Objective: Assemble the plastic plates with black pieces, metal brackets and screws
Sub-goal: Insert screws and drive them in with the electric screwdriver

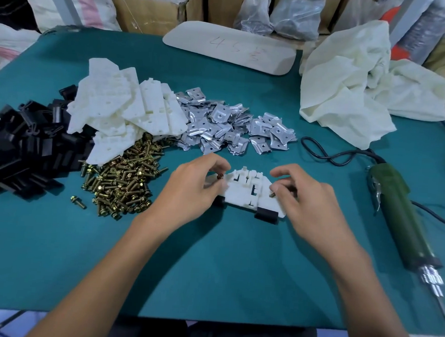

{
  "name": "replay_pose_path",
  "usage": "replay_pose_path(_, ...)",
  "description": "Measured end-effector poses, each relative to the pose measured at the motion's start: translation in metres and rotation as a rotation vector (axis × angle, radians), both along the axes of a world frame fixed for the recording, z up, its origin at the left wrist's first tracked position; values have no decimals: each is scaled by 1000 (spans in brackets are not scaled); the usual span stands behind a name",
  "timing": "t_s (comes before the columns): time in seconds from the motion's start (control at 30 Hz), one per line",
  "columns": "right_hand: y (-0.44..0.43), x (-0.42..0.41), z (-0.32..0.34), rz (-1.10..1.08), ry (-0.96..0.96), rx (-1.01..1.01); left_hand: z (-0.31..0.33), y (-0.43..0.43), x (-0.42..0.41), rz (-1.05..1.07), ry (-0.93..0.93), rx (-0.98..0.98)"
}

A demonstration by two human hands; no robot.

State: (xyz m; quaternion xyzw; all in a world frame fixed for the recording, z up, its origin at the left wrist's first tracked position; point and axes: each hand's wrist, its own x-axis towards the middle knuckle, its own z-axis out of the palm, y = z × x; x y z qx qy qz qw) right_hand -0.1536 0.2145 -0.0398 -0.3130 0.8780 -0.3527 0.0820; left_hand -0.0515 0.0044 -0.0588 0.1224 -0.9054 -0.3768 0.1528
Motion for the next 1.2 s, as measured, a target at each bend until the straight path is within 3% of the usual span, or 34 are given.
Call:
replay_pose_path(0.1, -8, 2, 2, 70, 46, 110, -5, 3, 1, 20, 3, 47)
replay_pose_path(0.27, 1, 2, -4, 24, 70, 106, -11, 3, 15, 32, 27, 144)
replay_pose_path(0.57, 11, 7, -30, -52, 41, -59, -19, 1, 25, 2, 62, 372)
replay_pose_path(0.7, 9, 8, -38, -22, 81, -174, -23, 4, 24, 121, 106, 321)
replay_pose_path(0.83, 5, 6, -41, -91, 4, -198, -24, 4, 25, 86, 120, 300)
replay_pose_path(1.2, 8, 9, -45, -65, 19, -235, -25, 5, 27, 97, 130, 236)
